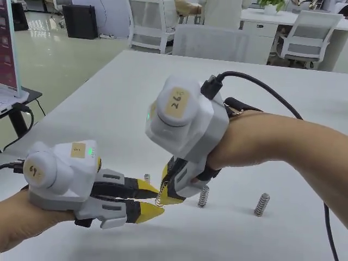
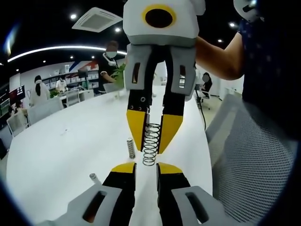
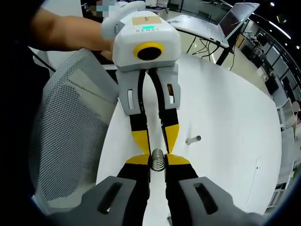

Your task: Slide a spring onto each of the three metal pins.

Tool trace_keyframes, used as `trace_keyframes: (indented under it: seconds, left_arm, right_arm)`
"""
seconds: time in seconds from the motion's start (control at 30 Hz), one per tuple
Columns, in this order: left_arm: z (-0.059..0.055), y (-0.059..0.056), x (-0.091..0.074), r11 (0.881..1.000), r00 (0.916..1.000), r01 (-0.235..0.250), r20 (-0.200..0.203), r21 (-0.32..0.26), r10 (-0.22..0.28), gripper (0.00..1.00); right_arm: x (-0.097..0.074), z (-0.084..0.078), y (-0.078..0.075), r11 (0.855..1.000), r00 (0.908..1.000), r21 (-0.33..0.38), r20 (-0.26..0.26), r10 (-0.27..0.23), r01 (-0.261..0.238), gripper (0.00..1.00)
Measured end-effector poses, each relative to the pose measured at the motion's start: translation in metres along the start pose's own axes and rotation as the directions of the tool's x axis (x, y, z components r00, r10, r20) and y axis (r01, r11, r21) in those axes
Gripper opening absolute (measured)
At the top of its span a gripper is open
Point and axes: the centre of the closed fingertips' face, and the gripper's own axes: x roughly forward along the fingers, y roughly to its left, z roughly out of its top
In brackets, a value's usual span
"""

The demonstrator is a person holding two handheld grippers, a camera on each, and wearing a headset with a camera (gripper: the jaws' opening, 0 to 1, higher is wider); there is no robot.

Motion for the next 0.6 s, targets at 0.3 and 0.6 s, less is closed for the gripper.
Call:
trace_keyframes:
  seconds: [0.3, 0.6]
  left_arm:
    - [-0.011, 0.003, -0.012, 0.998, 0.9992, -0.04, -0.009, -0.046, 0.039, 0.19]
    - [-0.016, 0.006, -0.021, 0.994, 0.997, -0.077, -0.004, -0.075, 0.077, 0.26]
  right_arm:
    - [0.0, 0.0, 0.0, 1.0, 1.0, -0.003, -0.005, 0.001, -0.001, 0.09]
    - [0.0, 0.0, -0.001, 1.0, 1.0, -0.006, -0.01, 0.0, -0.001, 0.09]
